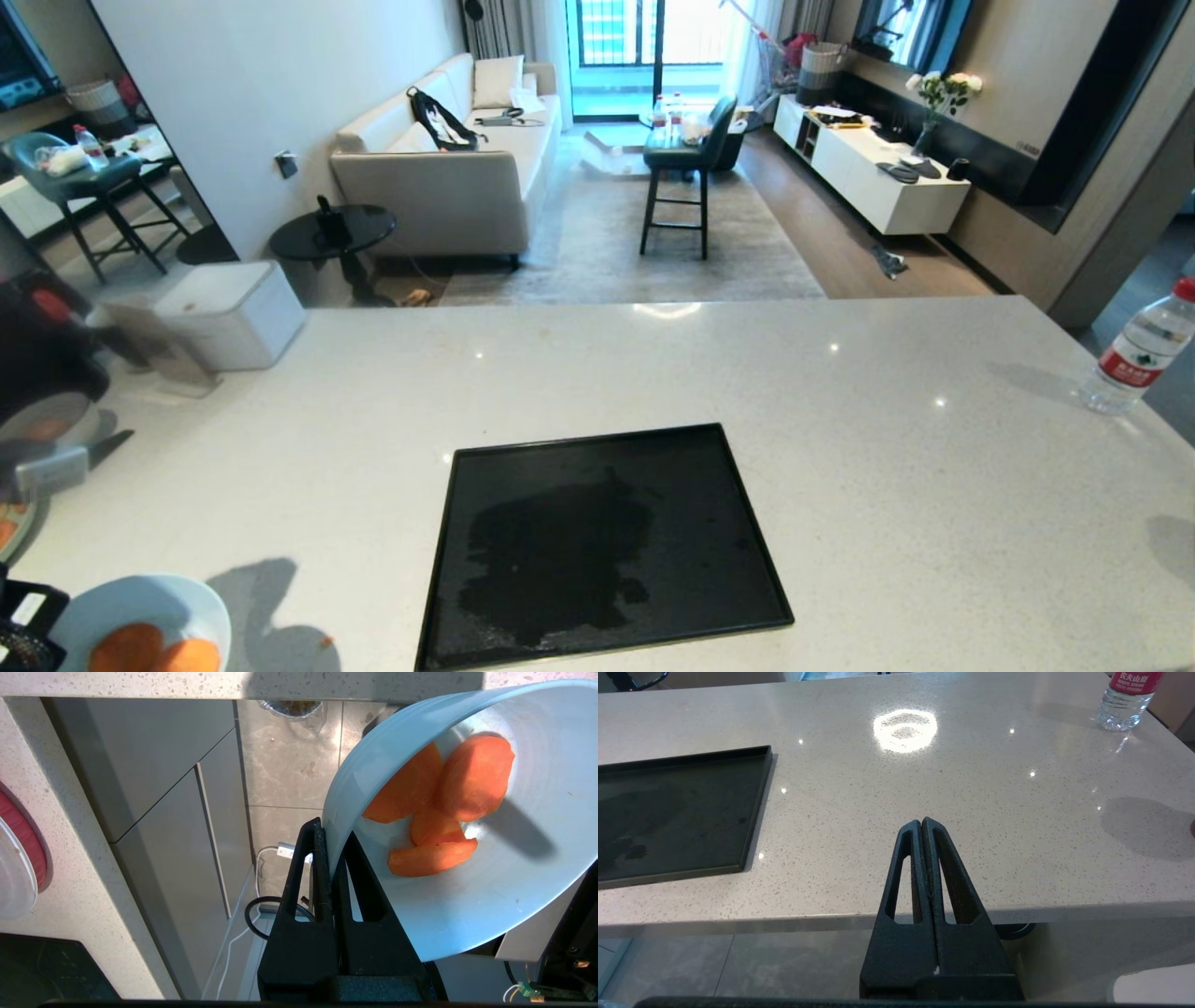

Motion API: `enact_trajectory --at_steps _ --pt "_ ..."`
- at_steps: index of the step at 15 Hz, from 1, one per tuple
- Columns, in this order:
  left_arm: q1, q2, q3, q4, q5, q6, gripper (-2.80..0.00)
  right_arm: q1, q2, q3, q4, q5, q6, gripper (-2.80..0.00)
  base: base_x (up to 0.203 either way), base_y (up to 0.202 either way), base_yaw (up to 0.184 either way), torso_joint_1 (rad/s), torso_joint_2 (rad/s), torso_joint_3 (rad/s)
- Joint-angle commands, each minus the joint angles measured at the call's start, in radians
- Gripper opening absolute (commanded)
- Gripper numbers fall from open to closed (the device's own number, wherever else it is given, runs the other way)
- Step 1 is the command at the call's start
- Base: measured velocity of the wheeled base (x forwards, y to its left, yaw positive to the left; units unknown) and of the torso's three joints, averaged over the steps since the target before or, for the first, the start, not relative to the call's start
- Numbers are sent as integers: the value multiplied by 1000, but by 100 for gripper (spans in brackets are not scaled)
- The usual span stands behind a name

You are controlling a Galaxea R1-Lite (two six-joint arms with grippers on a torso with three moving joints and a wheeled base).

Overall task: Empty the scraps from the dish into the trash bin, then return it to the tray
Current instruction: Move the bowl over the trash can

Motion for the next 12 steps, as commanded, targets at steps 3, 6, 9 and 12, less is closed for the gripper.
enact_trajectory --at_steps 3,6,9,12 --pt "0 -56 57 7 -1 1 -280 0 0 0 0 0 0 -280 0 0 0 0 0 0" --pt "0 -90 84 7 1 0 -280 0 0 1 0 0 0 -280 0 0 0 0 0 0" --pt "1 -105 103 7 1 -2 -280 0 0 0 0 0 0 -280 0 0 0 0 0 0" --pt "1 -115 114 7 1 -2 -280 0 0 0 0 0 0 -280 0 0 0 0 0 0"
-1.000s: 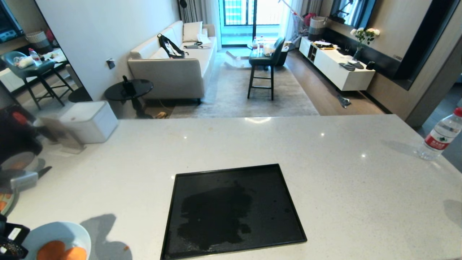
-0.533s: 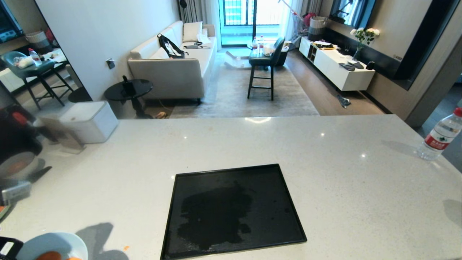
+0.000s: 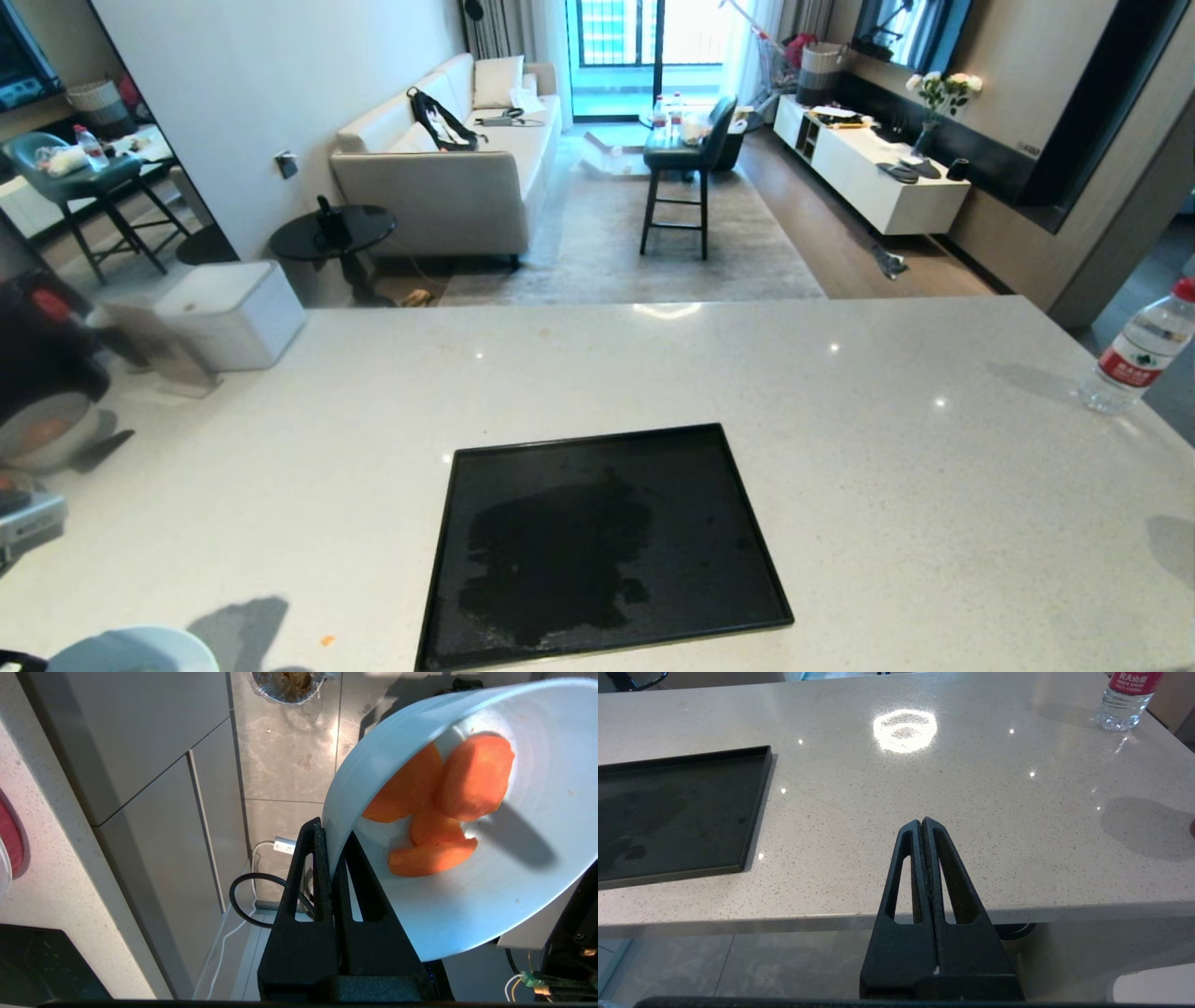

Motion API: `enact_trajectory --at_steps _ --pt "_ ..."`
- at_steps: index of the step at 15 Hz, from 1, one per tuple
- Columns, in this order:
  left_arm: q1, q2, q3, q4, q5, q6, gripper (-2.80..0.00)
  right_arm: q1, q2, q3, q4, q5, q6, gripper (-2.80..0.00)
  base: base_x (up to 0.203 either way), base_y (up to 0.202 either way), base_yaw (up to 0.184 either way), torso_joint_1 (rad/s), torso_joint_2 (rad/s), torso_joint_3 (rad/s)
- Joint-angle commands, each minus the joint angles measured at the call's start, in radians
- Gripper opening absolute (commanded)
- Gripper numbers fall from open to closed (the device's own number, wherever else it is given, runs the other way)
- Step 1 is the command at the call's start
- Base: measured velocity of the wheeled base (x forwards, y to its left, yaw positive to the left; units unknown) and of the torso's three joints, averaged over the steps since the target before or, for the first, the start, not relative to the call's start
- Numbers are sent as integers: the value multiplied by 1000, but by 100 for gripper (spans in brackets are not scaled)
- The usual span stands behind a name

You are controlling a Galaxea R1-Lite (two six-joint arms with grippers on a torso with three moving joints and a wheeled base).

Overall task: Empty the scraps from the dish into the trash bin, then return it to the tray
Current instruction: Move the bowl over the trash can

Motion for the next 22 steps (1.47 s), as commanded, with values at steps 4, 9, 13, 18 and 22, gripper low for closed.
enact_trajectory --at_steps 4,9,13,18,22 --pt "-1 -28 35 19 1 2 -280 0 0 1 0 0 0 -280 0 0 0 0 0 0" --pt "-3 -34 50 21 -2 2 -280 0 0 0 0 0 0 -280 0 0 0 0 0 0" --pt "-1 -29 50 19 -43 -1 -280 0 0 0 0 0 0 -280 0 0 0 0 0 0" --pt "-6 -19 39 18 -108 -3 -280 0 0 0 0 0 0 -280 0 0 0 0 0 0" --pt "-5 -14 42 16 -110 -2 -280 0 0 0 0 0 0 -280 0 0 0 0 0 0"
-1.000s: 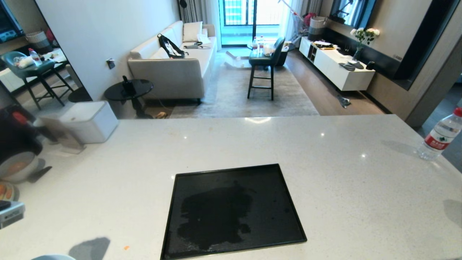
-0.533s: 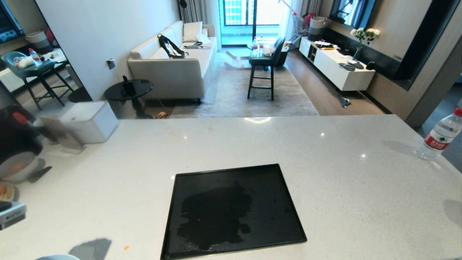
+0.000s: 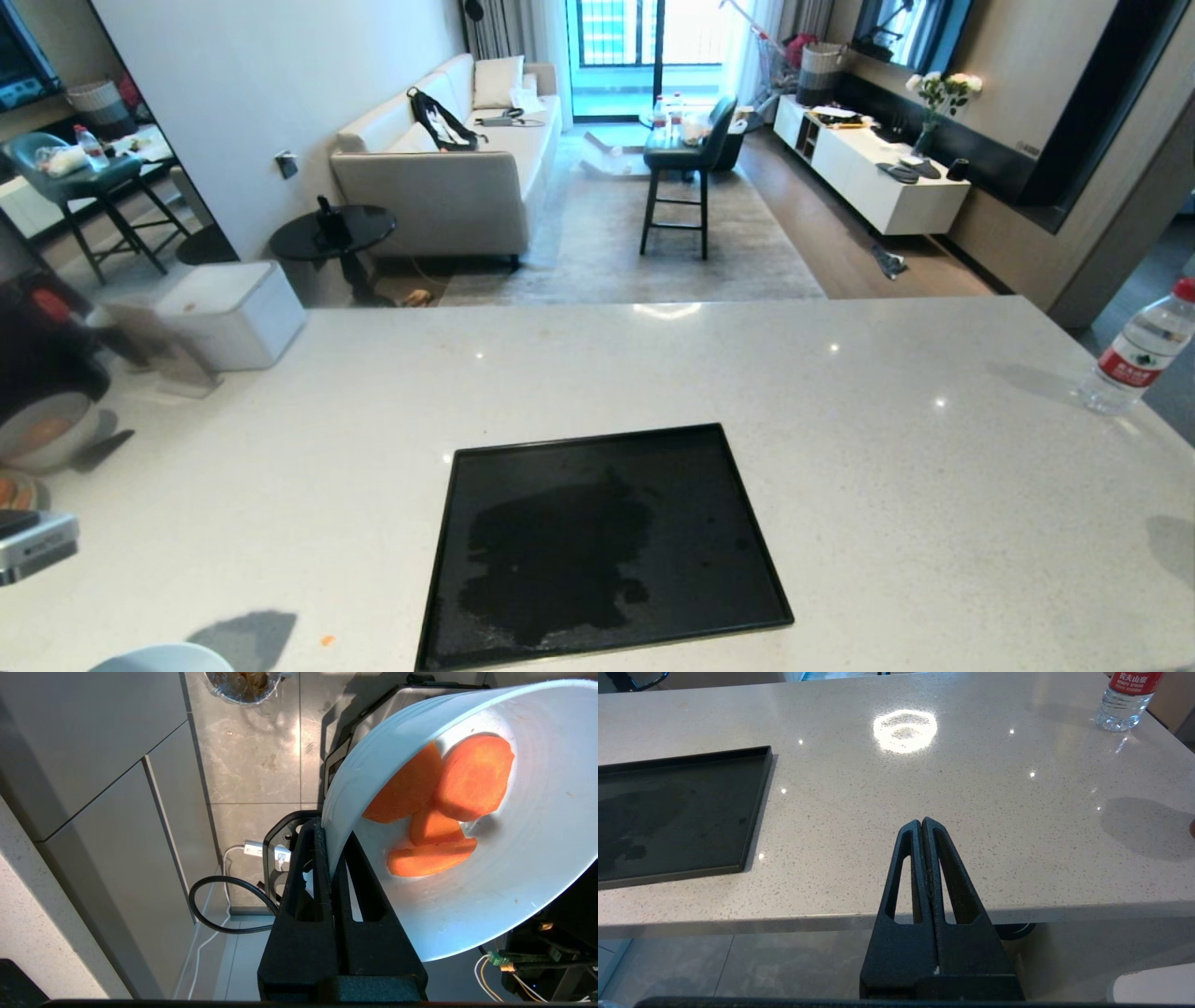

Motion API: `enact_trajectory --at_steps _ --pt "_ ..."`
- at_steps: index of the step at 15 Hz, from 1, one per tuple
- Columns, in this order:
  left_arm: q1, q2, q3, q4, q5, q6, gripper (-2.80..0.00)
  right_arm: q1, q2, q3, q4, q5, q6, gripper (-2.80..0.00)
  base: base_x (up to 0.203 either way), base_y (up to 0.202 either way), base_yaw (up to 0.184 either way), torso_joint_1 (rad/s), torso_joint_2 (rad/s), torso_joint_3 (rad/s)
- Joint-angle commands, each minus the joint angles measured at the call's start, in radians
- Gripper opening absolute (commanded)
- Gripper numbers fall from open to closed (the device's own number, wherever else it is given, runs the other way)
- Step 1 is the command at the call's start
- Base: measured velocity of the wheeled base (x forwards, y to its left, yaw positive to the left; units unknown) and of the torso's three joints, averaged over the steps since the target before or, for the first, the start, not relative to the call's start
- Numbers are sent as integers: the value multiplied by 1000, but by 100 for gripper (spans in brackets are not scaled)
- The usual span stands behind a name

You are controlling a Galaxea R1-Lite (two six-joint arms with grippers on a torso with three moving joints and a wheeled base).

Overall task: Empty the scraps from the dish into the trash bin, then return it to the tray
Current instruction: Move the bowl over the trash can

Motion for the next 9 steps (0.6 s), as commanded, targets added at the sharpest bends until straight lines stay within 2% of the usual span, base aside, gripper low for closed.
enact_trajectory --at_steps 1,9 --pt "0 6 5 6 -1 1 -280 0 0 0 0 0 0 -280 0 0 0 0 0 0" --pt "3 6 8 7 -1 0 -280 0 0 0 0 0 0 -280 0 0 0 0 0 0"
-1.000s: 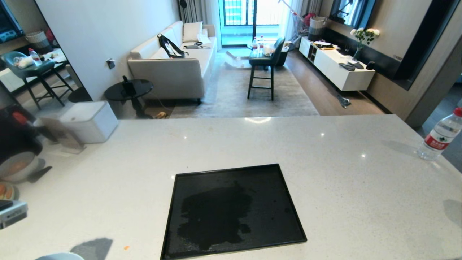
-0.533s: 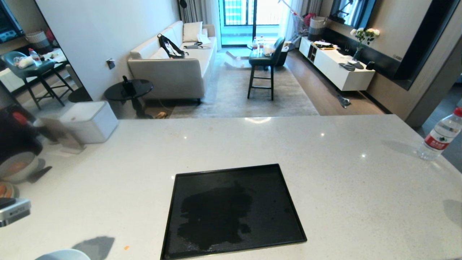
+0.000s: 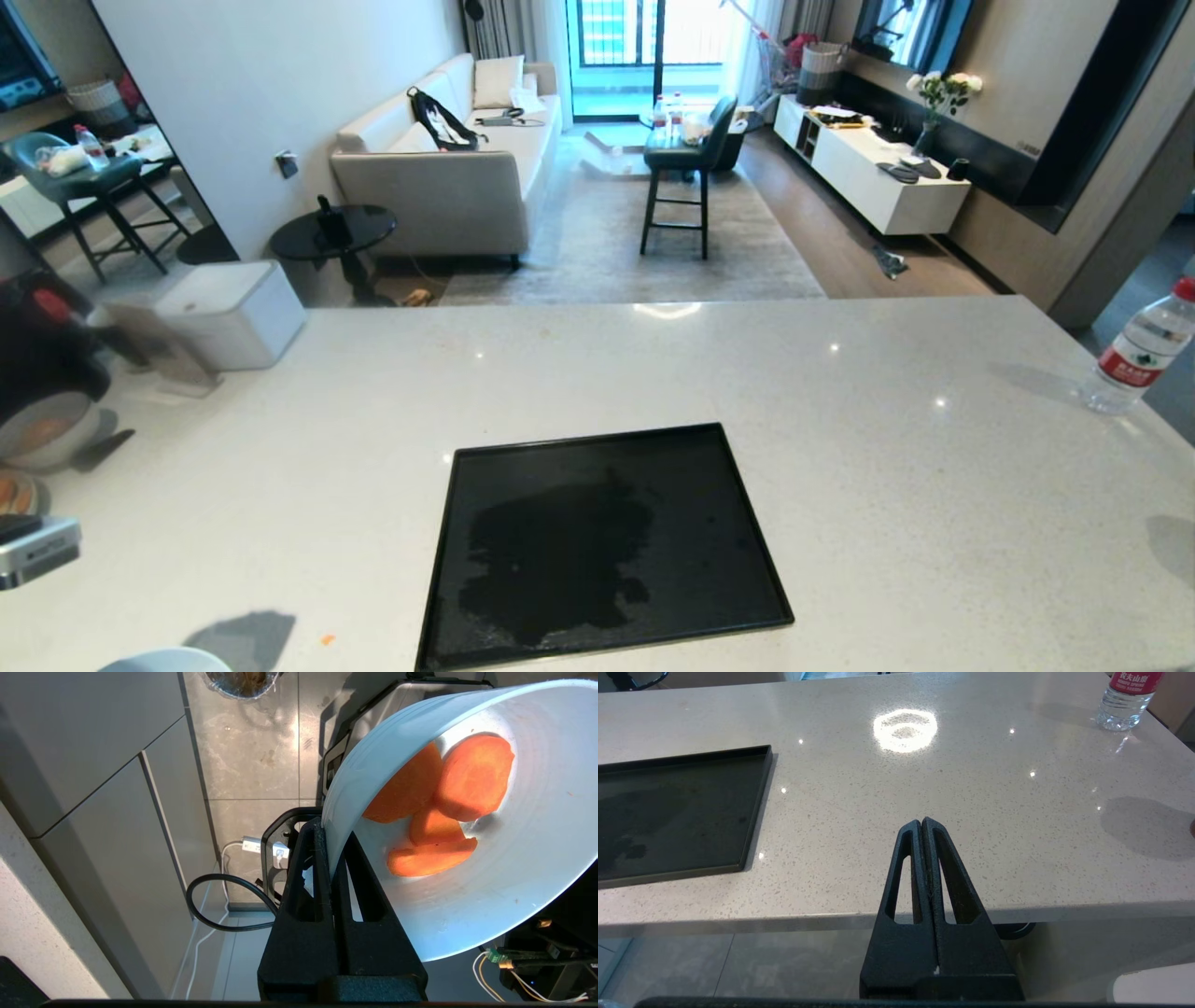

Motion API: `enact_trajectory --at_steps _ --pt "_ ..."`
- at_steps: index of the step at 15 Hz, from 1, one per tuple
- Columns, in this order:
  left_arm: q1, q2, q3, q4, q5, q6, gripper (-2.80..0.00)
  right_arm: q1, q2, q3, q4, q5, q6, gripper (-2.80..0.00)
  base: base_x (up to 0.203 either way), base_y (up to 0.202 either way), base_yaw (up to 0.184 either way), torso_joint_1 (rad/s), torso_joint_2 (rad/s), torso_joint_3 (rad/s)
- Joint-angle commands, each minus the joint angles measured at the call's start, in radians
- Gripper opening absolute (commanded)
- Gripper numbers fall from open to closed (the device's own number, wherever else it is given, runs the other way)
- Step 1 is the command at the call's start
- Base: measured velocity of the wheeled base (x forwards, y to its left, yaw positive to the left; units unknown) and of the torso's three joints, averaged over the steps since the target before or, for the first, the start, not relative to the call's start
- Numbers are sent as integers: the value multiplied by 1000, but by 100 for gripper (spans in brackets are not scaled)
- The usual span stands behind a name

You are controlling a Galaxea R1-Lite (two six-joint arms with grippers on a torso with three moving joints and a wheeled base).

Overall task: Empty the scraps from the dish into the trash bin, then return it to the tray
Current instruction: Move the bowl over the trash can

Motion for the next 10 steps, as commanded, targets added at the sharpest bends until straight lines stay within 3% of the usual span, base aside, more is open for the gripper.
enact_trajectory --at_steps 1,10 --pt "2 2 0 7 -1 2 -280 0 0 1 0 0 0 -280 -57 0 1 7 -2 2" --pt "3 -2 2 9 0 0 -280 0 0 1 0 0 0 -280 -188 0 0 0 2 3"
